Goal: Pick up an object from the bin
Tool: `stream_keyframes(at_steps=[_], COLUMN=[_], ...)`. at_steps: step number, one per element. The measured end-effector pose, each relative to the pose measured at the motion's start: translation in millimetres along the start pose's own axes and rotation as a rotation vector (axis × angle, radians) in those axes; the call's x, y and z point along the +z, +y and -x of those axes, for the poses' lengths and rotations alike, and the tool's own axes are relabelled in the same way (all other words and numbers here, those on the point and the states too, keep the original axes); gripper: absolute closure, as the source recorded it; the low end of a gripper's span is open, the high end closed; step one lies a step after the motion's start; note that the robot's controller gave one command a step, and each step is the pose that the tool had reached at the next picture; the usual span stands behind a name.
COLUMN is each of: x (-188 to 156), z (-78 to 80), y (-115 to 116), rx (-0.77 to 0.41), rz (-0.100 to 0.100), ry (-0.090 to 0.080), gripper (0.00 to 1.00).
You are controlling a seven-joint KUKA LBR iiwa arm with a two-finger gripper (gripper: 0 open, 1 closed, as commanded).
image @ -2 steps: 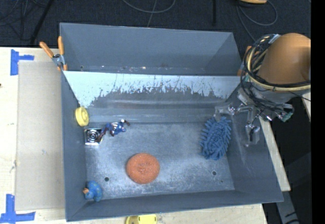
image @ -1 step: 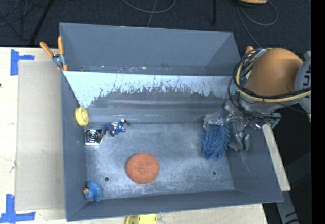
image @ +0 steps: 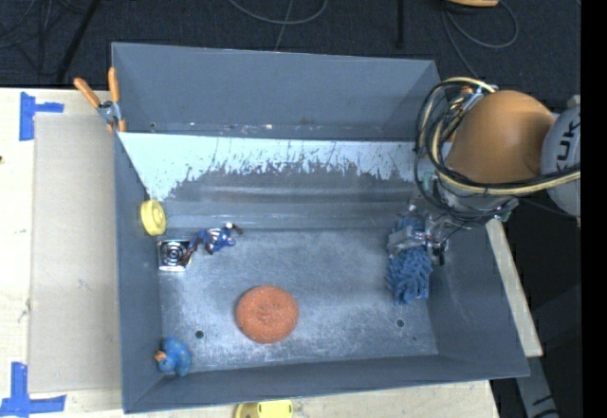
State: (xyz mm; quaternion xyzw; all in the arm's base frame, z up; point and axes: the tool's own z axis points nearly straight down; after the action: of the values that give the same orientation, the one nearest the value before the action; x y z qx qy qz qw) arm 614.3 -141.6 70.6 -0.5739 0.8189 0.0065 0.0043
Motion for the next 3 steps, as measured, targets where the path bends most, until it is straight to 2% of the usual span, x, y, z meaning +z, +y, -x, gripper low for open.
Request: stream_keyframes(at_steps=[2,3], x=[-2.9,-11.1], z=[0.1,-1.1], y=[0.8,0.3], rx=[0.0,-0.002], rz=[0.0,-0.003], ry=[0.001,0.008], gripper=[1.0,1.0])
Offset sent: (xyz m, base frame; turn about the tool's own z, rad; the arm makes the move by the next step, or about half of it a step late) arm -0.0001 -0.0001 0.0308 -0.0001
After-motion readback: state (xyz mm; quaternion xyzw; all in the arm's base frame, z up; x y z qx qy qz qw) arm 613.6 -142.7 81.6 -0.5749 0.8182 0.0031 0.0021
